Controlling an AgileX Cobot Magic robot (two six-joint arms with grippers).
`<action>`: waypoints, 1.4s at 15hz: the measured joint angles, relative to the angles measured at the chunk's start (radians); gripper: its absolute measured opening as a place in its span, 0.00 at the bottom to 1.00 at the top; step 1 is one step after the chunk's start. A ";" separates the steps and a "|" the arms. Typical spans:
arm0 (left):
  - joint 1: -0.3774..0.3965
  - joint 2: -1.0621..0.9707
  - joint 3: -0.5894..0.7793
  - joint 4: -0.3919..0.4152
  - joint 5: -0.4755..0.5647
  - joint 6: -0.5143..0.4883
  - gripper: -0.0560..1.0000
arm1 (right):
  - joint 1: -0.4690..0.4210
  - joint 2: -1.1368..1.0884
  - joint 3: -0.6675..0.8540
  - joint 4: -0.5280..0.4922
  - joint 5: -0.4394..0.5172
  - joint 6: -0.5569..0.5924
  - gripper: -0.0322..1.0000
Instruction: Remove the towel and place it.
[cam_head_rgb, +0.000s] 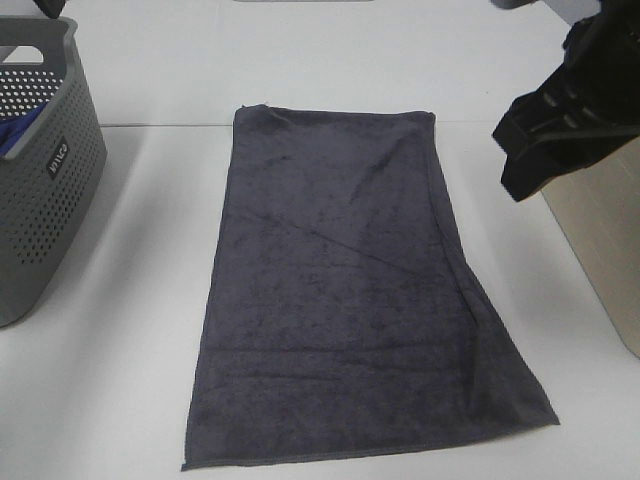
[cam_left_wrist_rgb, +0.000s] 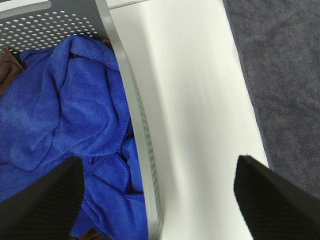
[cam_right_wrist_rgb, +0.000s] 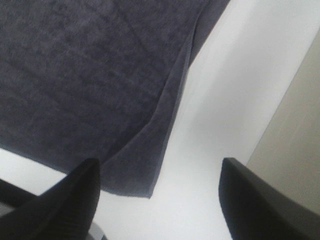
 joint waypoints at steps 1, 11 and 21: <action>0.000 0.000 0.001 -0.002 0.000 0.004 0.79 | 0.002 0.019 0.013 0.012 0.007 0.001 0.68; 0.000 0.000 0.001 -0.050 -0.007 0.028 0.79 | 0.002 0.225 0.231 0.121 -0.114 0.005 0.73; 0.000 0.000 0.001 -0.068 -0.011 0.067 0.79 | -0.002 0.319 0.287 -0.064 -0.268 0.131 0.74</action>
